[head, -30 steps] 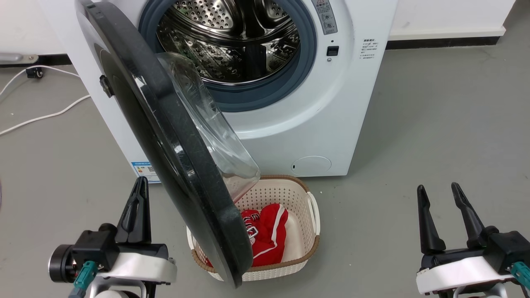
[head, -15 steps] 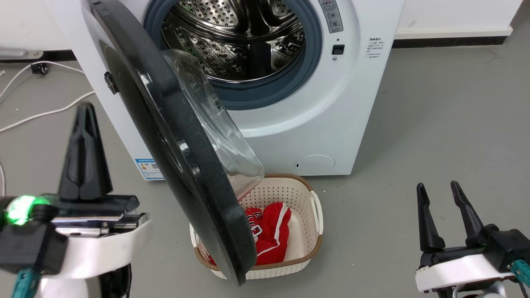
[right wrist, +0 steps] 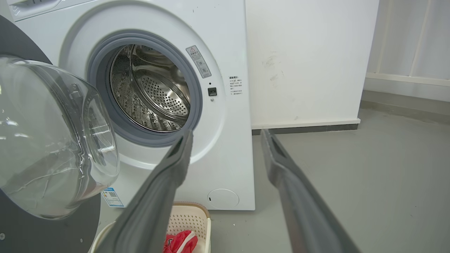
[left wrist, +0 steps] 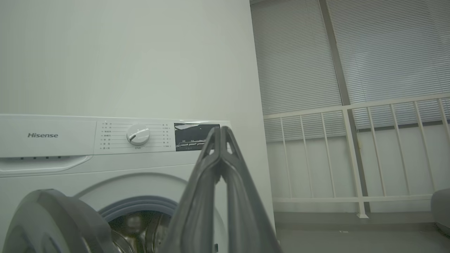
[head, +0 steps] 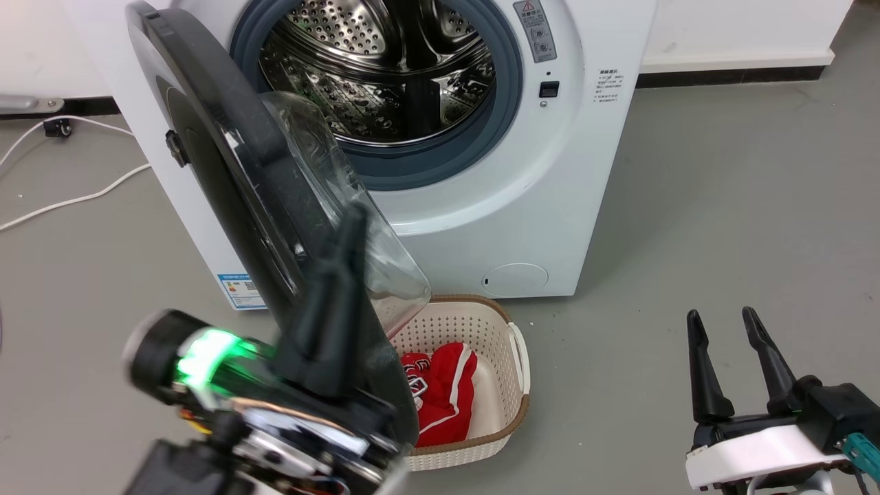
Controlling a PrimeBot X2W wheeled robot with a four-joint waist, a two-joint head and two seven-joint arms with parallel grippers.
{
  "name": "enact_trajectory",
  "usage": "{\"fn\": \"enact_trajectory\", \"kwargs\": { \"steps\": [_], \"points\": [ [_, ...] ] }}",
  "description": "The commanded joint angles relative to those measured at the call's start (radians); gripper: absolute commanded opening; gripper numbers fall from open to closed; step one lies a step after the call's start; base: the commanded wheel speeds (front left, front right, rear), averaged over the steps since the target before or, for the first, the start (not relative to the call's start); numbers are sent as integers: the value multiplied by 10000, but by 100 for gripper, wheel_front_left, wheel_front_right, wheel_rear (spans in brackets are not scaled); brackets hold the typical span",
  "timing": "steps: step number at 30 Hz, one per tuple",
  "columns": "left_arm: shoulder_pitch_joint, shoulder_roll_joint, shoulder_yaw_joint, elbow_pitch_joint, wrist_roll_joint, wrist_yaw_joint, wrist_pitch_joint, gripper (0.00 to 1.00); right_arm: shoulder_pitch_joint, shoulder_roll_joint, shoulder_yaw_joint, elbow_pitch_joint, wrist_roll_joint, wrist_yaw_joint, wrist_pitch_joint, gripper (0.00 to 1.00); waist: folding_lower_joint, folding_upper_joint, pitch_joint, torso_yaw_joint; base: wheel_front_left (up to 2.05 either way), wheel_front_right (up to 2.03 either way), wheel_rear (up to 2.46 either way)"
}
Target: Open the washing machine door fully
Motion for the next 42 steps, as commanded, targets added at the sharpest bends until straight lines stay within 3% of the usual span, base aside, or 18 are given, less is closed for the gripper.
{"fn": "enact_trajectory", "kwargs": {
  "steps": [1, 5, 14, 27, 42],
  "points": [
    [233, 91, -325, 107, -137, -11, 177, 0, 49, 34, 18, 29, 66, -3, -42, 100, 0, 0, -14, -7, 0, 0, 0],
    [1014, 311, -1347, 731, -832, -26, 1253, 0, 92, 33, 40, 52, 81, -3, -23, 100, 0, 0, 14, 30, 0, 0, 0],
    [2165, 537, -1833, 2352, -1738, 39, 3036, 0, 52, 31, 115, 156, 195, -3, 25, 100, 0, 0, 113, 109, 0, 0, 0],
    [1047, 297, -1489, 4267, -1173, 620, 1703, 0, -166, 31, 251, 301, 300, -3, 33, 100, 0, 0, 327, -40, 0, 0, 0],
    [1396, 480, -1038, 4319, -1217, 1215, 1377, 0, -188, 31, 241, 382, 391, -3, 79, 100, 0, 0, 416, 283, 0, 0, 0]
  ]
}}
